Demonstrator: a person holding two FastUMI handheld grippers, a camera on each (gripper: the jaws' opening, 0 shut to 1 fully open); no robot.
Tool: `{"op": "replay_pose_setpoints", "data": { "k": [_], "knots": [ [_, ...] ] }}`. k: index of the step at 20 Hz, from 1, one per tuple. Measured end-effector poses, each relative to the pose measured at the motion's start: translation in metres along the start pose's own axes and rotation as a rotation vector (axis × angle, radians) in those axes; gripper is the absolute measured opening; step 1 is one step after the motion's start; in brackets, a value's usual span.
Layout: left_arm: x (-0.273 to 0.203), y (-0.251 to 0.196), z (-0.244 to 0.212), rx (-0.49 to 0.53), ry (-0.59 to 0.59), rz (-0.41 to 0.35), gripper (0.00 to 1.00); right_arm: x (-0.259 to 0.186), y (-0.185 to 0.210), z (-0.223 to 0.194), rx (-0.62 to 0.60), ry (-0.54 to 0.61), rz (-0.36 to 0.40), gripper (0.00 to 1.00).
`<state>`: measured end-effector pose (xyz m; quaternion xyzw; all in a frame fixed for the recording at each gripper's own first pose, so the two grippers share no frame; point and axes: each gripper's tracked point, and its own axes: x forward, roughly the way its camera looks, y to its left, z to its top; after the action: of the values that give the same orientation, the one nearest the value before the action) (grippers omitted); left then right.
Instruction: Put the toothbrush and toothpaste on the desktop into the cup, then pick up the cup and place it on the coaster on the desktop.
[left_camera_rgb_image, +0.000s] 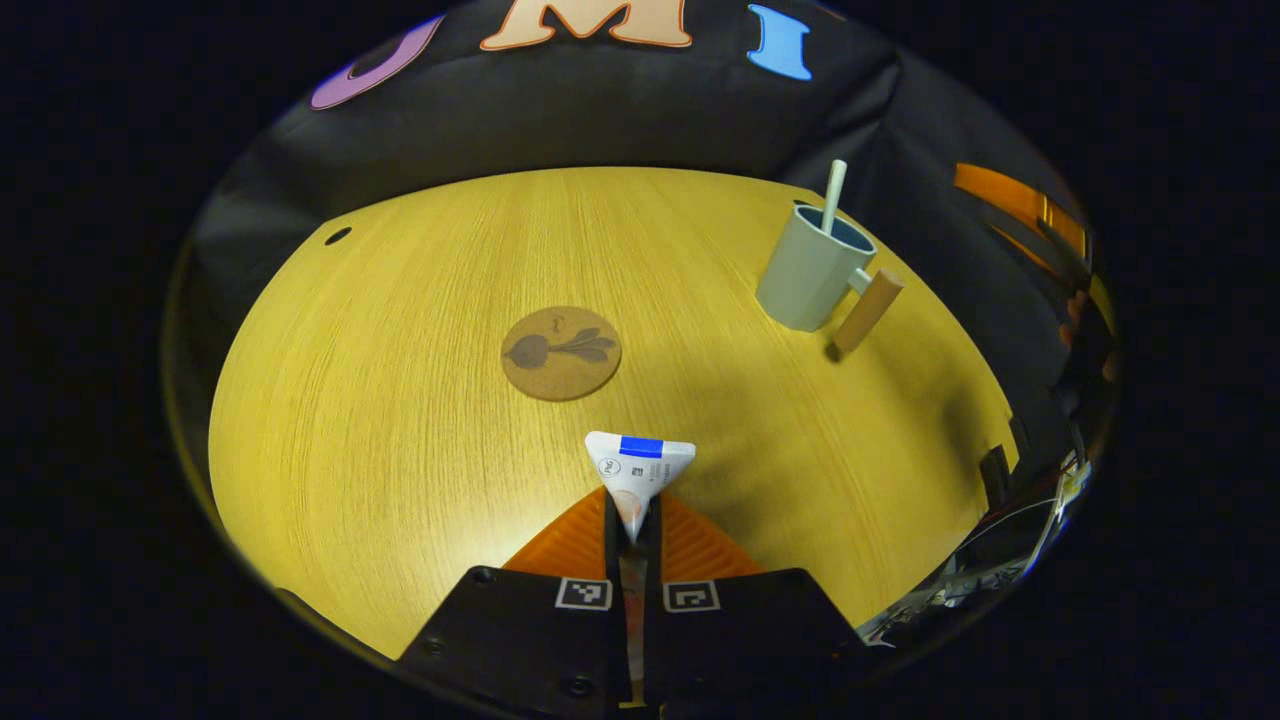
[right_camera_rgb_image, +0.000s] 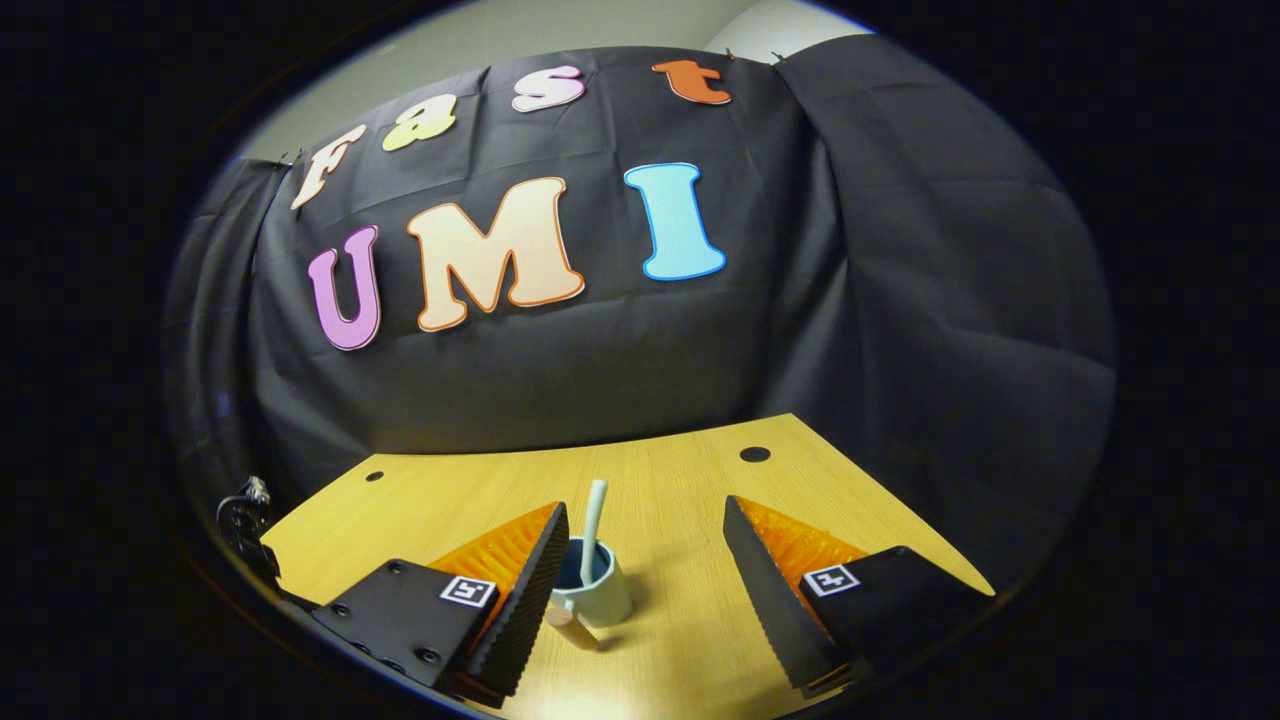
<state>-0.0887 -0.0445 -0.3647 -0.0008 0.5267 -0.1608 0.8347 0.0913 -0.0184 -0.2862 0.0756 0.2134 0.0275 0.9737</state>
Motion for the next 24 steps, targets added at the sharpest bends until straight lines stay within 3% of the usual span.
{"op": "replay_pose_setpoints", "data": {
  "k": [4,11,24],
  "knots": [
    [-0.014,-0.005,0.03,0.019,-0.094,-0.008,0.01,-0.014,-0.008,-0.008,-0.004,0.015,-0.002,0.95],
    [-0.024,-0.047,0.081,-0.009,-0.207,-0.101,0.01,-0.033,-0.006,-0.014,-0.015,0.025,0.024,0.95],
    [-0.042,-0.104,0.193,-0.022,-0.408,-0.213,0.01,-0.086,-0.035,-0.036,0.001,0.07,0.004,0.95]
  ]
}}
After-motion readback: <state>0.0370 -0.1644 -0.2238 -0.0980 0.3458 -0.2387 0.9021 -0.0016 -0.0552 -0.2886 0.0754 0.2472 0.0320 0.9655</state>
